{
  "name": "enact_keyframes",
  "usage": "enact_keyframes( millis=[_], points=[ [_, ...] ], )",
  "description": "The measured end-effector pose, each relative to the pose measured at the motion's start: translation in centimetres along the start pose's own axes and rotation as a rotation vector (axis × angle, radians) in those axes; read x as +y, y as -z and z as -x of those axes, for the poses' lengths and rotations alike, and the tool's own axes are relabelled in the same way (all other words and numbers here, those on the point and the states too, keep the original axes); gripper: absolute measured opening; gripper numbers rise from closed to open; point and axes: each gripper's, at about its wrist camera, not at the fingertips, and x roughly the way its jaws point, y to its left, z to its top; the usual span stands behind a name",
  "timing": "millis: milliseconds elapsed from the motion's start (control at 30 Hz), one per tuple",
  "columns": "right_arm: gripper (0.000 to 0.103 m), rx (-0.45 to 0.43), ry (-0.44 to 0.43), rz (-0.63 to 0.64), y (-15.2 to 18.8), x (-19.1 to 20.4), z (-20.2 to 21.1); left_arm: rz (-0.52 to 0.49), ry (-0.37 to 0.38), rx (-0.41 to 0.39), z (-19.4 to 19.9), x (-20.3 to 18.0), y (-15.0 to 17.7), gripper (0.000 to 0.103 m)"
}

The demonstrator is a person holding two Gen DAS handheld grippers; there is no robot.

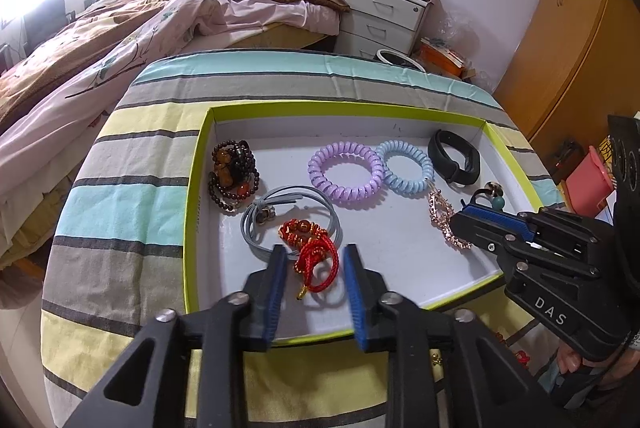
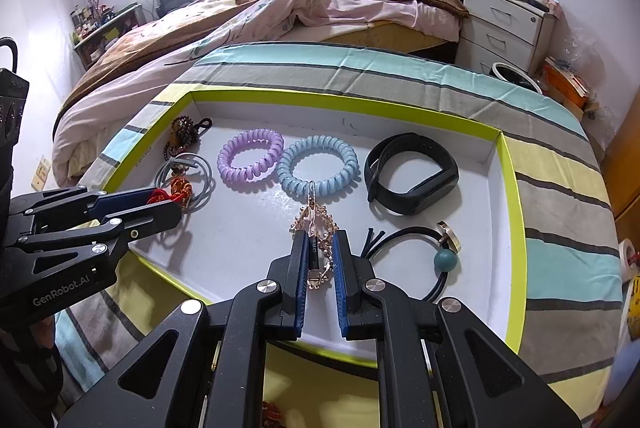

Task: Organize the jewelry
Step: 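Open the left tool releasing the red ornament while the right tool releases the pendant, then move both tools back from the box to the last two items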

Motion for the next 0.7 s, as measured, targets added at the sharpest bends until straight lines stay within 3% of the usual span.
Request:
enact_keyframes(
  millis=[533,700],
  points=[
    [0.018,-0.044,-0.019,-0.028,0.4,-0.3,1.6,-0.005,-0.01,-0.027,2.1,-0.4,0.5,0.043],
    [0.032,-0.067,-0.036,-0.05,1.1,-0.4,2.9,-0.001,-0.004,-0.038,3.2,-0.7,1.2,0.044]
  ],
)
